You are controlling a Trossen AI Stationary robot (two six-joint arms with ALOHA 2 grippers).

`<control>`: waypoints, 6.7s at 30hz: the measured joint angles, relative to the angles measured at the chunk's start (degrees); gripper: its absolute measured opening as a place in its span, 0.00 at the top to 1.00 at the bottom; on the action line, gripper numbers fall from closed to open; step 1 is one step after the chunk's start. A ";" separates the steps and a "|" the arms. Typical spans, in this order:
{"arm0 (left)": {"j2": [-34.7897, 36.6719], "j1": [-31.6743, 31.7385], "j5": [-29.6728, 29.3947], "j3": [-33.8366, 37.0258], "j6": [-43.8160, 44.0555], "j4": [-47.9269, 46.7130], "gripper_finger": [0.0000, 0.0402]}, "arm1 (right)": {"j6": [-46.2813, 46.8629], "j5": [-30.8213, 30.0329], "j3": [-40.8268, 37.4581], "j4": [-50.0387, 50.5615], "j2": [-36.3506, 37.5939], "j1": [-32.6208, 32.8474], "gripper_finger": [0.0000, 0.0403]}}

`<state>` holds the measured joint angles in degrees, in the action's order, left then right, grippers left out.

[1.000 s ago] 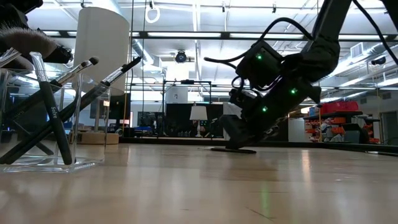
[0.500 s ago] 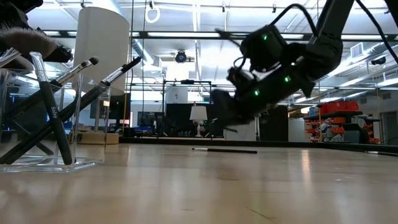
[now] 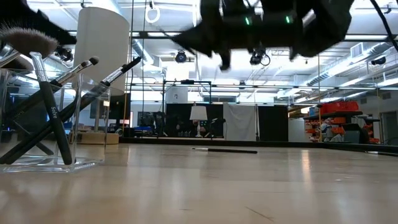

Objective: Put items in baskets/containers
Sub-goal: Put the eyeshadow brush into the transparent organizer

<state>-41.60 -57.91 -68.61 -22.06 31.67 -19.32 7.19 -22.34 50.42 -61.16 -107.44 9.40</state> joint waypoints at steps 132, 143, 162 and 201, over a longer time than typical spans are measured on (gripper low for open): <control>-25.97 25.62 51.91 0.31 -11.35 43.30 0.84 | -14.77 6.29 26.44 29.52 -1.38 12.31 0.79; -25.72 26.10 51.63 0.28 -13.48 45.19 0.54 | -14.77 6.29 26.44 30.62 -1.38 12.31 0.79; -13.30 25.93 52.32 -11.85 -17.76 16.35 0.52 | -12.07 6.29 26.44 36.23 -1.38 12.01 0.79; 4.87 16.59 24.70 -3.76 -5.84 -11.95 0.62 | 7.74 6.67 -7.66 36.30 -1.68 -13.13 0.55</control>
<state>-36.73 -41.32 -43.91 -25.82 25.83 -31.27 14.94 -15.67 42.75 -24.85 -109.12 -3.73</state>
